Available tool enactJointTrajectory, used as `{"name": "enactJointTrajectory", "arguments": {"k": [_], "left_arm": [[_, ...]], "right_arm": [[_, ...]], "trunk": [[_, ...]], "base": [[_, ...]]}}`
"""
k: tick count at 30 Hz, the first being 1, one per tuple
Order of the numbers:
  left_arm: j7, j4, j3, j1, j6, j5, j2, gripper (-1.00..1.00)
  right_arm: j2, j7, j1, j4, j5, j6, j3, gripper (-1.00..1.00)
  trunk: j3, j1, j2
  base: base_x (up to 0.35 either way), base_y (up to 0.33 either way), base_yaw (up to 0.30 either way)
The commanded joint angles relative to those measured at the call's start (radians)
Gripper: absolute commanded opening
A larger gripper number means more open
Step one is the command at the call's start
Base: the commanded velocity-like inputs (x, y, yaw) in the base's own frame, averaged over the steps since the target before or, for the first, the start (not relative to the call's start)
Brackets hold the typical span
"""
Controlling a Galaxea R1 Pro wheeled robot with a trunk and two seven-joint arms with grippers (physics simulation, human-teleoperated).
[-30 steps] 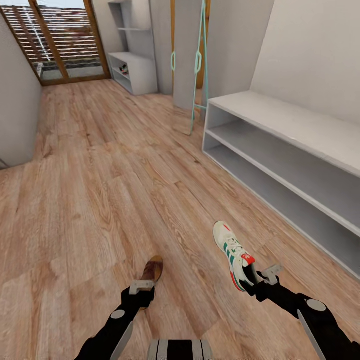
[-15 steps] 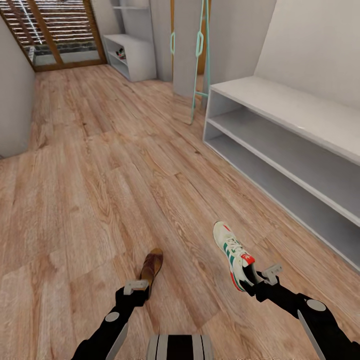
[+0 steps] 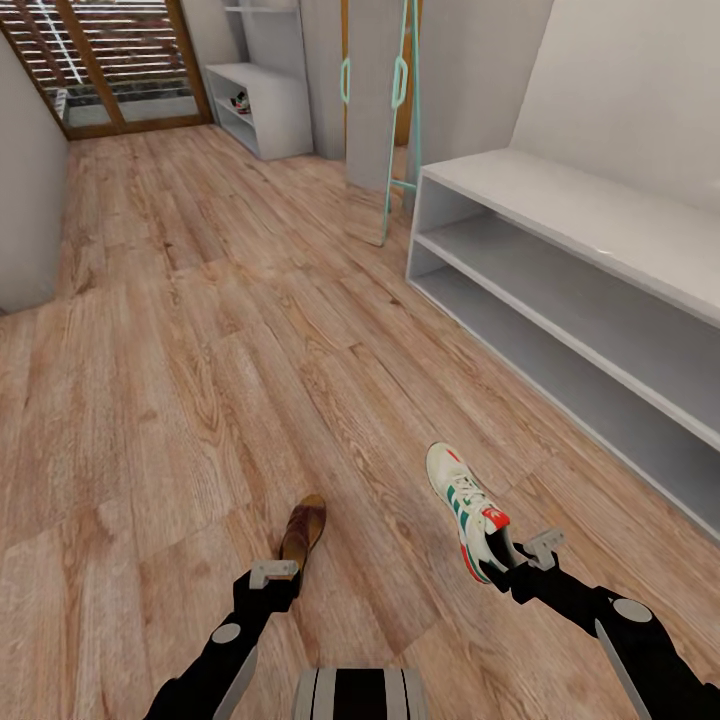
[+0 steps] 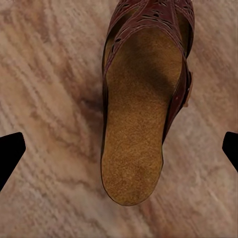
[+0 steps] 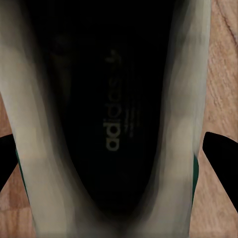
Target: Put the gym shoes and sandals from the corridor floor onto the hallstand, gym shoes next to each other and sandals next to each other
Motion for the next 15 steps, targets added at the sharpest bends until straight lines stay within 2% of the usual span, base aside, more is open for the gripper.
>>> {"name": "enactJointTrajectory", "arguments": {"k": [1,6,15], "left_arm": [[0.008,0.001,-0.006,-0.001,-0.004,0.007,0.001,1.0],[0.008,0.001,-0.007,-0.001,-0.004,0.0,0.002,1.0],[0.008,0.001,-0.007,0.0,-0.005,-0.004,0.002,1.0]], "right_arm": [[0.0,0.006,0.0,-0.001,0.003,0.006,-0.002,-1.0],[0.0,0.006,0.0,-0.001,0.003,0.006,-0.002,-1.0],[0.0,0.006,0.0,-0.001,0.003,0.006,-0.002,-1.0]], "trunk": [[-0.001,0.0,0.0],[-0.001,0.0,0.0],[-0.001,0.0,0.0]], "base": [[0.0,0.0,0.0],[0.04,0.0,0.0],[0.204,-0.034,0.0]]}}
